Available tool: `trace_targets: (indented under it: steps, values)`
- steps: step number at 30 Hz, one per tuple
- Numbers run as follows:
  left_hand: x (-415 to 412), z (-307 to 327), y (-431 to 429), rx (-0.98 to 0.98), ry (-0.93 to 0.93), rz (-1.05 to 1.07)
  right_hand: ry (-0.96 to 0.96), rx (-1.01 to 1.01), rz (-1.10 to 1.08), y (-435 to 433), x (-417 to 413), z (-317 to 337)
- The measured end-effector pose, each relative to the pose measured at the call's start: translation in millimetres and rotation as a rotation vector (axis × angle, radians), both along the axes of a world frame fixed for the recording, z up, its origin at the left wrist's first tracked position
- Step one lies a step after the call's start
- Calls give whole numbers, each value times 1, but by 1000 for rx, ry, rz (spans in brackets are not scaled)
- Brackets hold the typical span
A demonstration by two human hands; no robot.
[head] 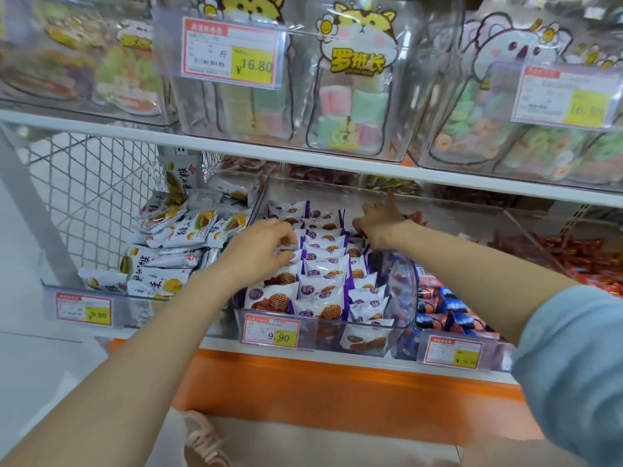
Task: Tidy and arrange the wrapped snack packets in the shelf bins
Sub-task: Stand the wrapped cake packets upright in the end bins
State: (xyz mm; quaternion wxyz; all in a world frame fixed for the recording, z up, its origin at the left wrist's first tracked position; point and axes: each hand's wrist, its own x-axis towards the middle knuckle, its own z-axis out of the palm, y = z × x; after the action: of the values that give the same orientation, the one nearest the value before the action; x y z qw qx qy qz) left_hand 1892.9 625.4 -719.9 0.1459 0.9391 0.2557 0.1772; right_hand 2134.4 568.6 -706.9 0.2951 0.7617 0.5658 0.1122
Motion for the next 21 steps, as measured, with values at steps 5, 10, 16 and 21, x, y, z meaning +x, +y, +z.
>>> trace_targets:
  steps: [5,10,16,21]
  values:
    - [0,6,-4,-63,-32,-54,182,210,100,-27,-5,17]
    - [4,11,-22,-249,163,-239,700,374,154,-75,-13,30]
    - [12,0,-26,-14,400,-245,624,163,267,-98,-26,12]
    - [15,-2,-28,75,467,-255,576,17,273,-96,-27,16]
